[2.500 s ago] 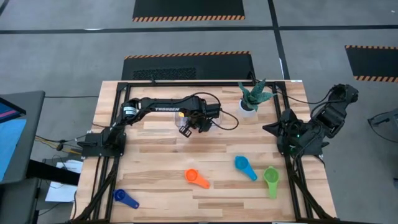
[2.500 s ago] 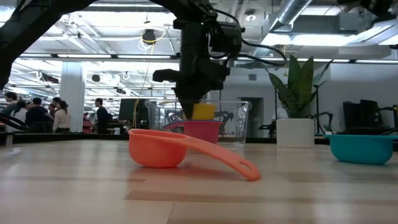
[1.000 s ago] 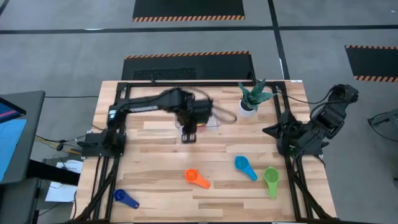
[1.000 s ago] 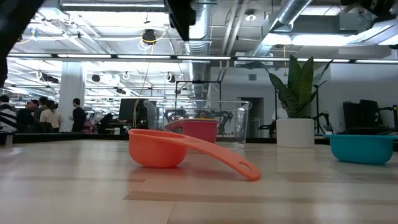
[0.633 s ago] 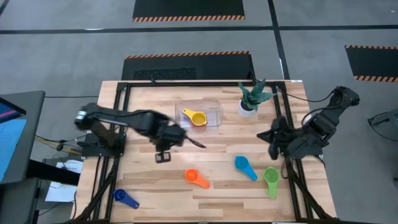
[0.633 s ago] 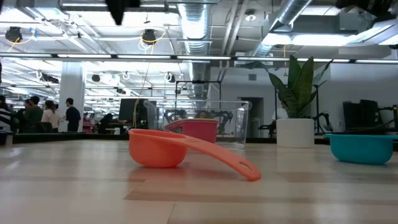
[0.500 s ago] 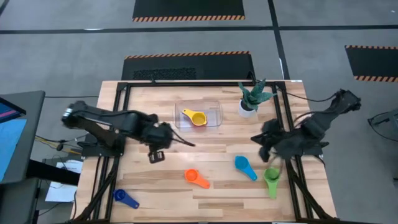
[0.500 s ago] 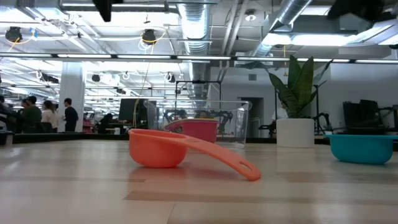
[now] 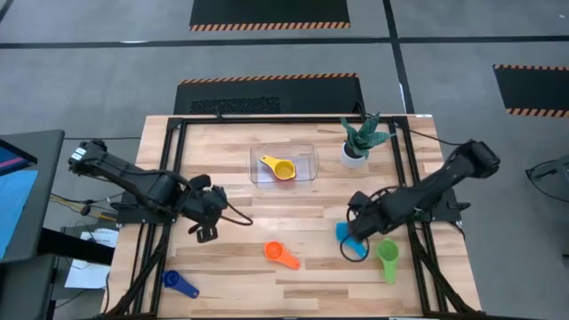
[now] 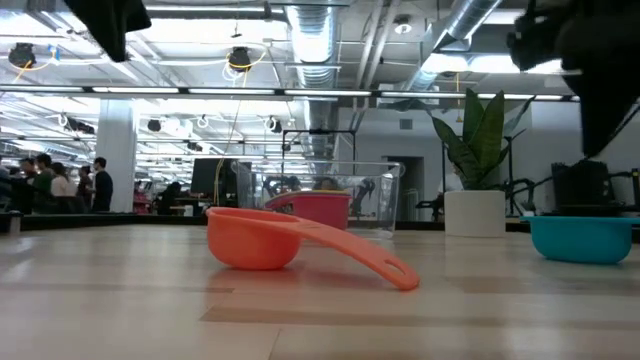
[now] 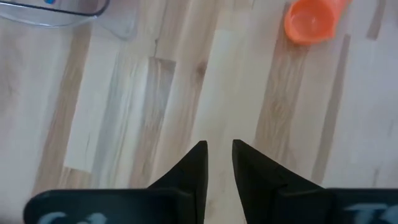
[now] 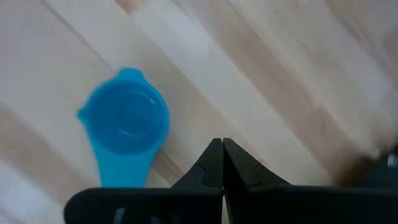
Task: Nest measuring cups in basket
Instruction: Move the measuring cups to the center of the table
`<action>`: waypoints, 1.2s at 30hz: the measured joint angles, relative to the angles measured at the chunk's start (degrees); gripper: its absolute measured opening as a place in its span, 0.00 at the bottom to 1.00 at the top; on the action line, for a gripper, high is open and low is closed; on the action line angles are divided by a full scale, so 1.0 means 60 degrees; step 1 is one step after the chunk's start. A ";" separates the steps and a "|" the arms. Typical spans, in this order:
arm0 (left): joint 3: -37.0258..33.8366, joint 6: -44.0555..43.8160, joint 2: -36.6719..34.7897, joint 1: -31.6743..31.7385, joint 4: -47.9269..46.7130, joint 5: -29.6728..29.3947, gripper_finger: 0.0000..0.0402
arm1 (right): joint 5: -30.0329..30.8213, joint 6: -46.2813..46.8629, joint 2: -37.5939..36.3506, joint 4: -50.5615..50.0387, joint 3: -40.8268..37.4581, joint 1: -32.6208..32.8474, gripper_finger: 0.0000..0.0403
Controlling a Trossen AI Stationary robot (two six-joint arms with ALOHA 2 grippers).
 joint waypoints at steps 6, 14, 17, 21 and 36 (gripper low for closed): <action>-0.0089 0.0574 0.0027 -0.0191 0.0033 -0.0212 0.15 | -0.0652 0.1632 0.1445 -0.0016 0.0000 0.0457 0.03; -0.0089 0.0810 0.0019 -0.0441 0.0027 -0.0323 0.15 | -0.1465 0.2549 0.3269 0.0719 0.0080 0.0632 0.03; -0.0089 0.0891 0.0019 -0.0501 0.0024 -0.0323 0.15 | -0.1715 0.2017 0.3511 0.1823 0.0515 0.0472 0.03; -0.0089 0.1160 0.0019 -0.0506 0.0029 -0.0534 0.15 | -0.0892 0.1286 0.3607 0.3107 0.1459 0.0103 0.03; -0.0085 0.1295 0.0019 -0.0504 -0.0001 -0.0839 0.15 | -0.0932 0.2612 0.3596 -0.2158 0.4100 0.0512 0.04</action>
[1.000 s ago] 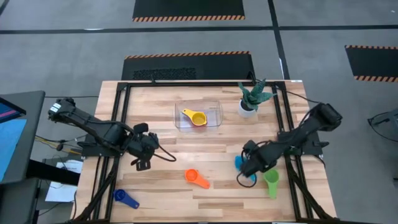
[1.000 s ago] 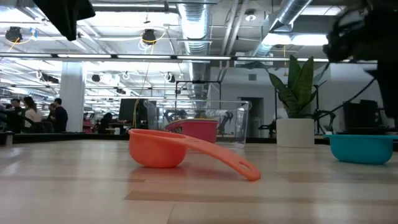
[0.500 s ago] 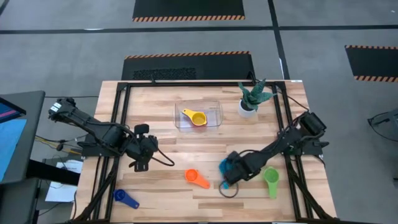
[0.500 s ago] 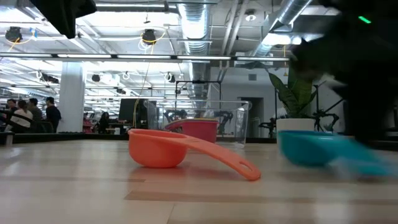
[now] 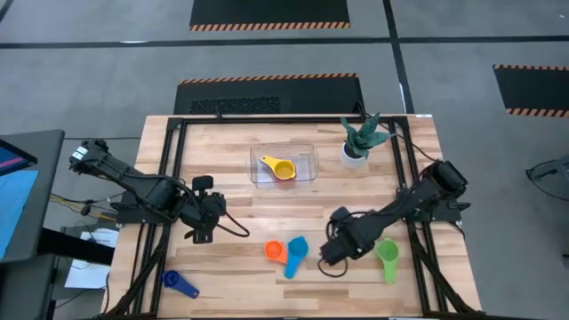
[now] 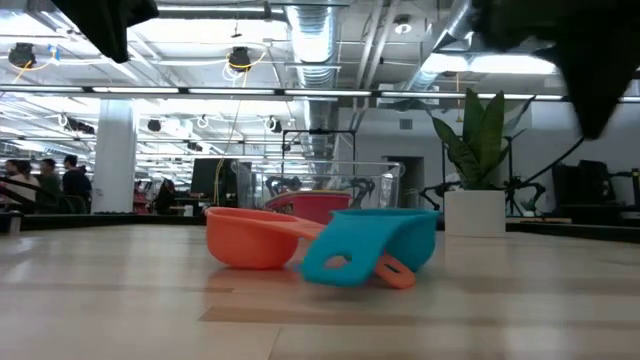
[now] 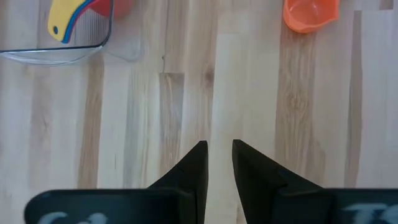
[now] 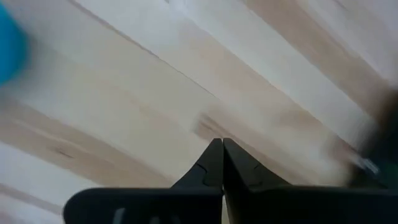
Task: Nest measuring cups in basket
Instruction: Move the measuring cups to the center of the table
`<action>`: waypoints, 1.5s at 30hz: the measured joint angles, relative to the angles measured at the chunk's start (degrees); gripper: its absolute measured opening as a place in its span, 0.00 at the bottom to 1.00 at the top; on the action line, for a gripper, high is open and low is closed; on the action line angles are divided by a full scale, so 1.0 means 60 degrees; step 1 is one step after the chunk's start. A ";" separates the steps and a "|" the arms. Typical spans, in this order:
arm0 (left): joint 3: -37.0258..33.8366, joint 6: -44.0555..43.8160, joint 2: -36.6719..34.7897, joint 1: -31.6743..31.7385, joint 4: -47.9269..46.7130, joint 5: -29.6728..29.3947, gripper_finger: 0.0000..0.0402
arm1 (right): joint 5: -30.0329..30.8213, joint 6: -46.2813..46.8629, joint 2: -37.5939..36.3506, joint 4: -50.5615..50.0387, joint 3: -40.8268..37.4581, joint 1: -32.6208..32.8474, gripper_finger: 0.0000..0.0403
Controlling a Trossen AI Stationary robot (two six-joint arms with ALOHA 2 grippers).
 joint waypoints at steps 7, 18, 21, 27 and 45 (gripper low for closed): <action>0.0003 0.0005 0.0000 -0.0002 -0.0001 -0.0154 0.15 | -0.1824 0.2374 0.0000 -0.1537 0.0093 0.1287 0.03; 0.0004 0.0243 0.0000 -0.0002 0.0015 -0.0405 0.15 | -0.3391 0.7043 0.0004 -0.1615 0.0039 0.3413 0.02; 0.0004 0.0244 0.0000 -0.0001 0.0015 -0.0410 0.15 | -0.3722 0.7901 0.0004 -0.1608 0.0039 0.3841 0.02; 0.0004 0.0266 0.0000 0.0000 0.0018 -0.0765 0.15 | -0.3869 0.8051 -0.0006 -0.1135 -0.0709 0.3900 0.02; 0.0007 0.0363 0.0000 0.0001 0.0015 -0.0908 0.15 | -0.3772 0.7921 0.0004 0.1464 -0.3591 0.3424 0.02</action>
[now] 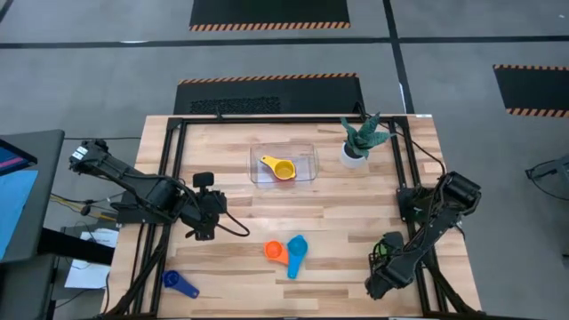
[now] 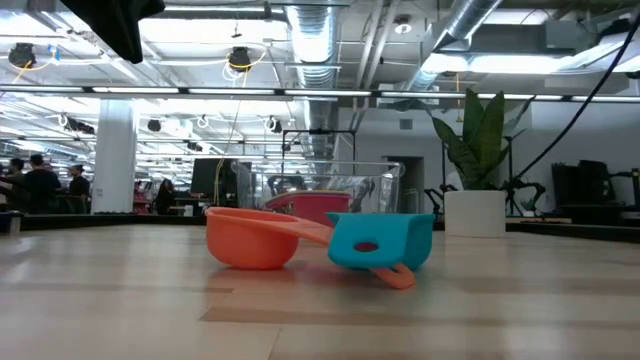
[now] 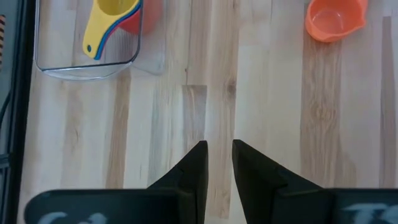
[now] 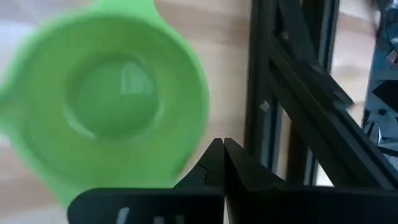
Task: Nest measuring cups in basket
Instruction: Move the measuring cups to the center of the table
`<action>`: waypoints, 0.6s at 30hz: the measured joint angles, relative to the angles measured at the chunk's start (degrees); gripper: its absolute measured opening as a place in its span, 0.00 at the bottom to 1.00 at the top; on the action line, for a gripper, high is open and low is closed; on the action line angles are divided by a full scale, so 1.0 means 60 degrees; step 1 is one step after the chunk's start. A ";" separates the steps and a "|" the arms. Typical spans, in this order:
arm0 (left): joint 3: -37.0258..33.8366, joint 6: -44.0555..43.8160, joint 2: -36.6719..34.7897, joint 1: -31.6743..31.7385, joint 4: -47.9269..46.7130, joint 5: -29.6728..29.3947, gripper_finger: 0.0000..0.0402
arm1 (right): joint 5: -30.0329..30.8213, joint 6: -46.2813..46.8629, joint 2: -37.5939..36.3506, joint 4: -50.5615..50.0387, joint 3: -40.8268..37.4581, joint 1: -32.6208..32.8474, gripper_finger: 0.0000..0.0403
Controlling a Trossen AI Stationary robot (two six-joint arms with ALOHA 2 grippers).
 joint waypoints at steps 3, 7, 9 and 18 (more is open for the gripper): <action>-0.0001 0.0297 0.0000 0.0000 0.0002 -0.0088 0.15 | 0.1182 -0.0354 -0.0004 0.0678 -0.0101 -0.0494 0.02; 0.0000 0.0559 0.0000 0.0020 0.0000 -0.0396 0.15 | 0.3880 -0.2115 -0.0188 0.2457 0.0135 -0.1488 0.02; 0.0000 0.0577 0.0000 0.0057 0.0004 -0.0448 0.15 | 0.4510 -0.3305 -0.0194 0.3018 0.0471 -0.1887 0.02; 0.0000 0.0031 0.0004 0.0113 0.0010 0.0068 0.15 | 0.4555 -0.3654 -0.0189 0.2493 0.0901 -0.2287 0.03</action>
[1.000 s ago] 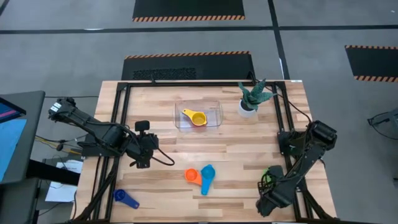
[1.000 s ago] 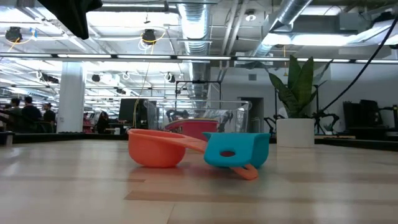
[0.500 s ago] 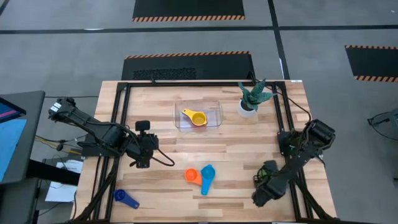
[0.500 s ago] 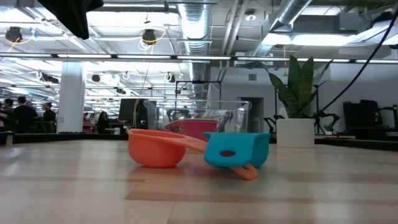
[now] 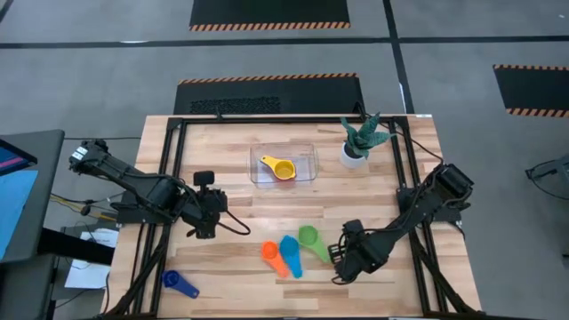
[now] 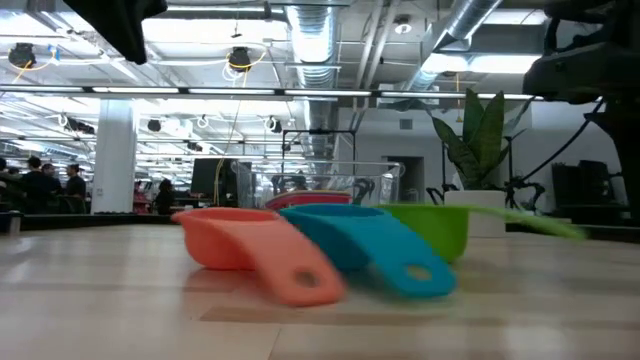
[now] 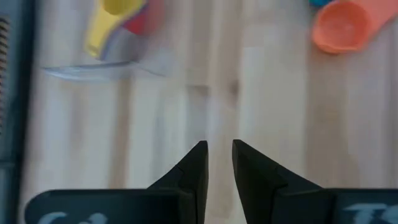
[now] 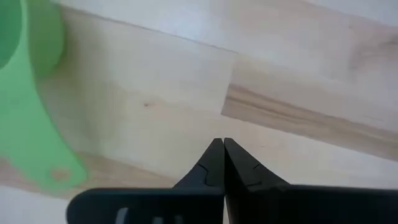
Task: Nest measuring cups in basket
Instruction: Move the measuring cups to the center of the table
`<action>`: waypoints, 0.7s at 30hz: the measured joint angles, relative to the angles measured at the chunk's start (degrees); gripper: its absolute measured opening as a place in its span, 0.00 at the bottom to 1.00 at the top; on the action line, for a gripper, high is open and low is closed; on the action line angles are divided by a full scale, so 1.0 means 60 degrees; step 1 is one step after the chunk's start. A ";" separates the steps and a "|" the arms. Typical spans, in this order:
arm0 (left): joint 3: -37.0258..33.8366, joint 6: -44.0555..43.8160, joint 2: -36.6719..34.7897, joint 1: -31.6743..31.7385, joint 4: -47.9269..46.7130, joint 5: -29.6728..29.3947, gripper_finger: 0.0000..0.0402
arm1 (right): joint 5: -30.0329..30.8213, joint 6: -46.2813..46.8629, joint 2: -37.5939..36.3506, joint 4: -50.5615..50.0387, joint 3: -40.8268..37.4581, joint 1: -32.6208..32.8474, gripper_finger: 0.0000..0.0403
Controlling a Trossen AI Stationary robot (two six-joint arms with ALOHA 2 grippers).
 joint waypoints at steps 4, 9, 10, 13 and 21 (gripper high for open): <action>0.0000 -0.0211 0.0000 -0.0040 0.0346 0.1054 0.15 | 0.0073 -0.0675 0.0000 0.0515 0.0000 -0.0141 0.03; 0.0000 0.0524 0.0004 -0.0171 0.2363 0.0668 0.15 | 0.0105 -0.2115 0.0000 0.0564 0.0000 -0.0646 0.03; 0.0000 0.0688 0.0004 -0.0170 0.2848 0.0442 0.15 | 0.0137 -0.2317 0.0005 0.0399 0.0050 -0.0753 0.04; 0.0000 0.0820 0.0004 -0.0072 0.3985 -0.0230 0.15 | 0.0826 -0.2789 -0.0261 -0.0698 0.0397 -0.0954 0.03; 0.0000 0.0017 0.1432 0.0463 0.6591 -0.0488 0.15 | 0.3492 -0.3032 -0.2399 -0.3851 0.0805 -0.1085 0.03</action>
